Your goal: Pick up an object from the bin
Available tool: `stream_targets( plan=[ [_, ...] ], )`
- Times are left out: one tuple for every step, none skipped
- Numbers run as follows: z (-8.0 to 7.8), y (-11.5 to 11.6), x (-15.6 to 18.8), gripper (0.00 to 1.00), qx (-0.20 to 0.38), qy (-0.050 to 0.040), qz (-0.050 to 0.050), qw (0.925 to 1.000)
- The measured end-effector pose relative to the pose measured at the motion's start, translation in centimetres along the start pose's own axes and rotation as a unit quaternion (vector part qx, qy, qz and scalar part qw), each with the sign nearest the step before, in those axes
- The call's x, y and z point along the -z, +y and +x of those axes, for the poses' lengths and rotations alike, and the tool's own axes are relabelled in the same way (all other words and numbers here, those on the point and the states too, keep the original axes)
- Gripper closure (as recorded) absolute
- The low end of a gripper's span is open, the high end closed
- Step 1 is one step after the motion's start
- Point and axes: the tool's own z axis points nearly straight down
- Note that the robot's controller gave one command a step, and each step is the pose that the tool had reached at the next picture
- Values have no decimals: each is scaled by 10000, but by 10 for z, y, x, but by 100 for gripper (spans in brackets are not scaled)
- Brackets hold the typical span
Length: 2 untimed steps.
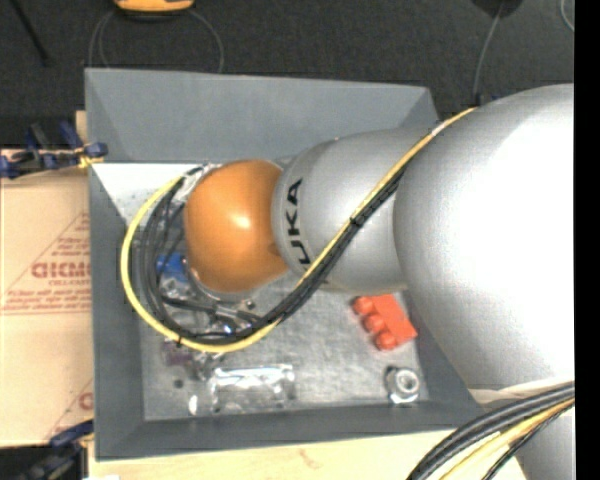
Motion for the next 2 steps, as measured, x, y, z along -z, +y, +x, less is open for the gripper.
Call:
stream_targets(
  plan=[
    [21,3,-1,0,982,33,-5,9952],
    [26,-13,-29,0,1106,-19,-19,9939]
  ],
)
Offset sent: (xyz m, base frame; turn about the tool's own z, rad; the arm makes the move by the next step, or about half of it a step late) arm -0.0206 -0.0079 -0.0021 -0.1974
